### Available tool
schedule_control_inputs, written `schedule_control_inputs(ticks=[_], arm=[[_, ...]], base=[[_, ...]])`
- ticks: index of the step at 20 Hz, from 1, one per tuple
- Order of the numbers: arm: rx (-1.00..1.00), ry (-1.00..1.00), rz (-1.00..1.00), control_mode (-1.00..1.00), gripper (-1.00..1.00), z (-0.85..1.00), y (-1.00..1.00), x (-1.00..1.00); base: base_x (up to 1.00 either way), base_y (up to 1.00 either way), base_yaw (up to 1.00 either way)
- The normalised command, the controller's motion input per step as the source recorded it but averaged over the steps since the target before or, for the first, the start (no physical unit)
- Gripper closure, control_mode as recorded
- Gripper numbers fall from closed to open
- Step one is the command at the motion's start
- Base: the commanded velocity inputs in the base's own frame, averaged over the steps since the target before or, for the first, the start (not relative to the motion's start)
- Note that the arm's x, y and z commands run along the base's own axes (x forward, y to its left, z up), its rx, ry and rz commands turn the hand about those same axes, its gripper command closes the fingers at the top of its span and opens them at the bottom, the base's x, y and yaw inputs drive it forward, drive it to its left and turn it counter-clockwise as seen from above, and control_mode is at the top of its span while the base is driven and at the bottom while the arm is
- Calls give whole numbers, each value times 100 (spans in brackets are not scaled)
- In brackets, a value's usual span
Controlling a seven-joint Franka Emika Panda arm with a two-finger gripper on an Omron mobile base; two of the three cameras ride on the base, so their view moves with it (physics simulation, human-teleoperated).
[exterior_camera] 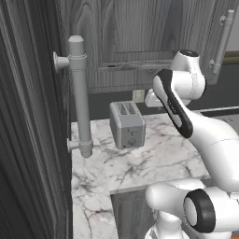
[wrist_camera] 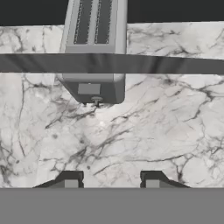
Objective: Open the cabinet, pick the kettle from the cabinet, and place it in the sink.
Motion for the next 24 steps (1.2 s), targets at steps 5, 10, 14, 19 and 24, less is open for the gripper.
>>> schedule_control_inputs(ticks=[5,10,14,19,24], arm=[[0,-1,1,-100,-100,0,0,-5],[0,-24,3,-100,-100,1,0,-17],[0,-27,3,-100,-100,11,-3,-19],[0,-27,0,-100,-100,18,-7,-20],[0,-22,0,-100,-100,22,-14,-15]], base=[[0,0,0],[0,0,0],[0,0,0],[0,0,0],[0,0,0]])
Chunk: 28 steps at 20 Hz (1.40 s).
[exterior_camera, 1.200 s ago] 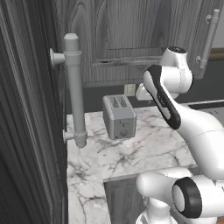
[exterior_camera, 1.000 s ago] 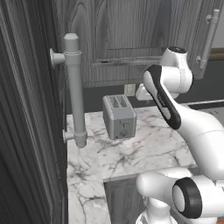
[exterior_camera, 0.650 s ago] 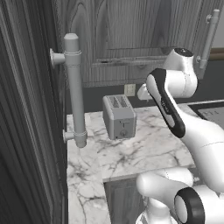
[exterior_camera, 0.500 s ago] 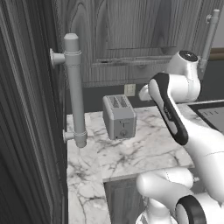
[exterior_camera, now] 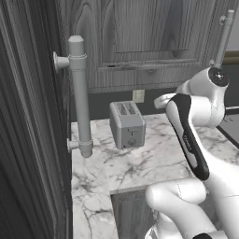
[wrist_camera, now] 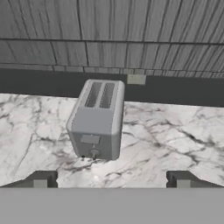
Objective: Open the cabinet, pick the kettle from the cabinet, and place it in the sink.
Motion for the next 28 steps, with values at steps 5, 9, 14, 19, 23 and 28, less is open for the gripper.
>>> schedule_control_inputs(ticks=[5,9,14,19,23,28], arm=[[0,-13,0,-100,-100,28,-27,-8],[0,-11,0,-100,-100,30,-33,-8],[0,-9,-2,-100,-100,32,-34,-6],[0,0,-11,-100,-100,33,-38,-4],[0,3,-15,-100,-100,31,-37,-3],[0,10,-20,-100,-100,28,-37,-1]], base=[[0,0,0],[0,0,0],[0,0,0],[0,0,0],[0,0,0],[0,0,0]])
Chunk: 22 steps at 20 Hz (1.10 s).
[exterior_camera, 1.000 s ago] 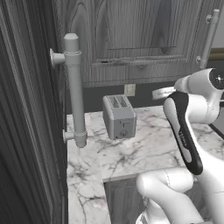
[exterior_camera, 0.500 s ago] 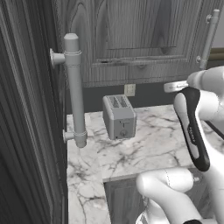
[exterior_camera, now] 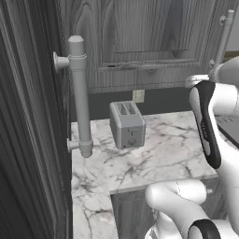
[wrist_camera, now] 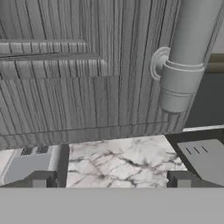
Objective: Open the cabinet, pick the kettle from the cabinet, and place it in the sink.
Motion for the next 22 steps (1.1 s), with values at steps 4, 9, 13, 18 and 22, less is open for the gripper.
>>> schedule_control_inputs(ticks=[4,9,13,18,22], arm=[[0,4,-15,-100,-100,24,-40,-1],[0,5,-10,-100,-100,23,-36,0],[0,3,-1,-100,-100,22,-29,0],[0,1,1,-100,-100,19,-21,0],[0,0,7,-100,-100,18,-8,6]], base=[[0,0,0],[0,0,0],[0,0,0],[0,0,0],[0,0,0]])
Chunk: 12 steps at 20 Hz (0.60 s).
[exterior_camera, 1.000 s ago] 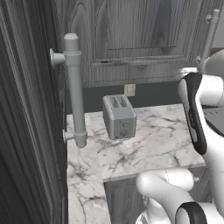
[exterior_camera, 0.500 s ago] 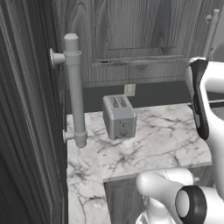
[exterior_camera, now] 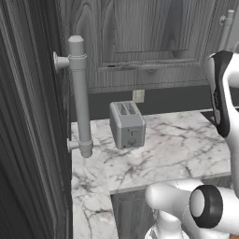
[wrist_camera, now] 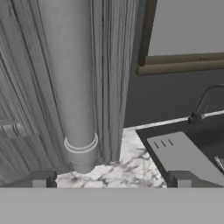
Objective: Open the cabinet, pick the kettle from the cabinet, and place it in the sink.
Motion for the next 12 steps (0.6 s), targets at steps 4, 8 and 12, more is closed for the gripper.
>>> schedule_control_inputs(ticks=[4,8,12], arm=[[0,0,7,-100,-100,13,0,13],[0,0,6,-100,-100,6,0,20],[0,0,9,-100,-100,7,0,23]], base=[[0,0,0],[0,0,0],[0,0,0]])
